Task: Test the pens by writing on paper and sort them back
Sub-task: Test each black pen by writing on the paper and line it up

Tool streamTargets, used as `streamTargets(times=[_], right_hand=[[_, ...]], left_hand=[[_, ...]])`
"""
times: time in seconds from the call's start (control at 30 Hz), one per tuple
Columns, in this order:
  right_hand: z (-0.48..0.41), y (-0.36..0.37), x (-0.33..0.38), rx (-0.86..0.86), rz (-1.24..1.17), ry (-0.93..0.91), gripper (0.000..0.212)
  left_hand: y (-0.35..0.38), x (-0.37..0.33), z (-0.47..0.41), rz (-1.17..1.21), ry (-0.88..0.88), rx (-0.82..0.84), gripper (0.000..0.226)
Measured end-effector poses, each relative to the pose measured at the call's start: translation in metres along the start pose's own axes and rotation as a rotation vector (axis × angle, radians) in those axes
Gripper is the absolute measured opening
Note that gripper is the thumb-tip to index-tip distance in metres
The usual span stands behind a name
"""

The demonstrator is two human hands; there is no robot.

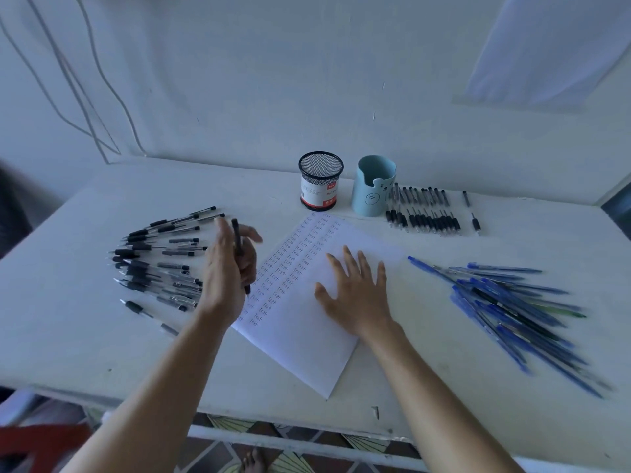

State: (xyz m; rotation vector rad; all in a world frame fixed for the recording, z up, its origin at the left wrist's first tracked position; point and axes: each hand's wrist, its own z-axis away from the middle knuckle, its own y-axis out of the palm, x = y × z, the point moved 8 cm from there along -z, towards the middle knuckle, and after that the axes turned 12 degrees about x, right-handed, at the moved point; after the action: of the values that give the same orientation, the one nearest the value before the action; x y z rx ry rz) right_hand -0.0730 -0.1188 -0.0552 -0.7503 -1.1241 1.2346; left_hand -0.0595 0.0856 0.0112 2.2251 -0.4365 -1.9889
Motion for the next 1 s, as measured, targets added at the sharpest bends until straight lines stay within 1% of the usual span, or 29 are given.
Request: streamTargets(times=[0.03, 0.07, 0.13, 0.2, 0.27, 0.3, 0.33, 0.37, 0.4, 0.47, 0.53, 0.6, 0.67, 0.7, 0.73, 0.77, 0.83, 0.87, 0.93, 1.0], right_hand=[[0.002, 0.002, -0.001, -0.003, 0.007, 0.010, 0.075], [0.004, 0.005, -0.002, -0.001, 0.018, 0.023, 0.080], [0.007, 0.009, -0.004, -0.003, 0.033, 0.038, 0.092], [0.008, 0.010, -0.005, -0.016, 0.033, 0.040, 0.096], [0.008, 0.010, -0.005, -0.033, 0.029, 0.043, 0.094], [0.008, 0.010, -0.004, -0.037, 0.029, 0.046, 0.093], [0.008, 0.010, -0.004, -0.036, 0.030, 0.048, 0.091], [0.008, 0.010, -0.004, -0.032, 0.031, 0.051, 0.088], [0.008, 0.010, -0.004, -0.028, 0.031, 0.053, 0.085], [0.008, 0.010, -0.004, -0.028, 0.034, 0.054, 0.078], [0.008, 0.010, -0.004, -0.031, 0.034, 0.054, 0.075], [0.008, 0.010, -0.004, -0.024, 0.033, 0.055, 0.074], [0.008, 0.011, -0.004, -0.012, 0.035, 0.058, 0.074], [0.008, 0.011, -0.004, -0.010, 0.037, 0.060, 0.074], [0.008, 0.010, -0.004, -0.012, 0.039, 0.061, 0.074], [0.009, 0.010, -0.004, -0.016, 0.040, 0.063, 0.074], [0.009, 0.009, -0.004, -0.022, 0.037, 0.063, 0.074], [0.009, 0.010, -0.004, -0.021, 0.036, 0.062, 0.074], [0.008, 0.010, -0.004, -0.018, 0.042, 0.063, 0.074], [0.008, 0.010, -0.004, -0.021, 0.045, 0.065, 0.074]], left_hand=[[0.002, 0.006, 0.000, 0.071, -0.053, 0.033, 0.057], [0.003, 0.010, 0.001, 0.124, -0.093, 0.051, 0.057], [0.004, 0.014, 0.003, 0.205, -0.119, 0.074, 0.046], [0.002, 0.016, 0.006, 0.288, -0.114, 0.095, 0.032], [-0.002, 0.020, 0.010, 0.356, -0.114, 0.090, 0.034], [-0.006, 0.024, 0.011, 0.340, -0.130, 0.074, 0.035], [-0.010, 0.028, 0.013, 0.286, -0.154, 0.056, 0.029], [-0.013, 0.031, 0.014, 0.214, -0.171, 0.044, 0.015], [-0.013, 0.034, 0.016, 0.165, -0.193, 0.040, 0.007], [-0.018, 0.044, 0.021, 0.144, -0.239, 0.019, 0.028], [-0.020, 0.049, 0.025, 0.237, -0.258, 0.035, 0.033], [-0.021, 0.049, 0.026, 0.291, -0.254, 0.104, 0.044], [-0.023, 0.049, 0.025, 0.228, -0.264, 0.146, 0.062], [-0.026, 0.050, 0.024, 0.166, -0.272, 0.128, 0.065], [-0.027, 0.050, 0.024, 0.122, -0.275, 0.107, 0.062], [-0.028, 0.050, 0.024, 0.079, -0.271, 0.081, 0.053], [-0.027, 0.046, 0.027, -0.042, -0.234, 0.084, 0.028], [-0.026, 0.043, 0.028, -0.133, -0.205, 0.115, 0.018], [-0.030, 0.040, 0.030, -0.341, -0.196, 0.138, 0.026], [-0.035, 0.035, 0.030, -0.499, -0.206, 0.120, 0.025]])
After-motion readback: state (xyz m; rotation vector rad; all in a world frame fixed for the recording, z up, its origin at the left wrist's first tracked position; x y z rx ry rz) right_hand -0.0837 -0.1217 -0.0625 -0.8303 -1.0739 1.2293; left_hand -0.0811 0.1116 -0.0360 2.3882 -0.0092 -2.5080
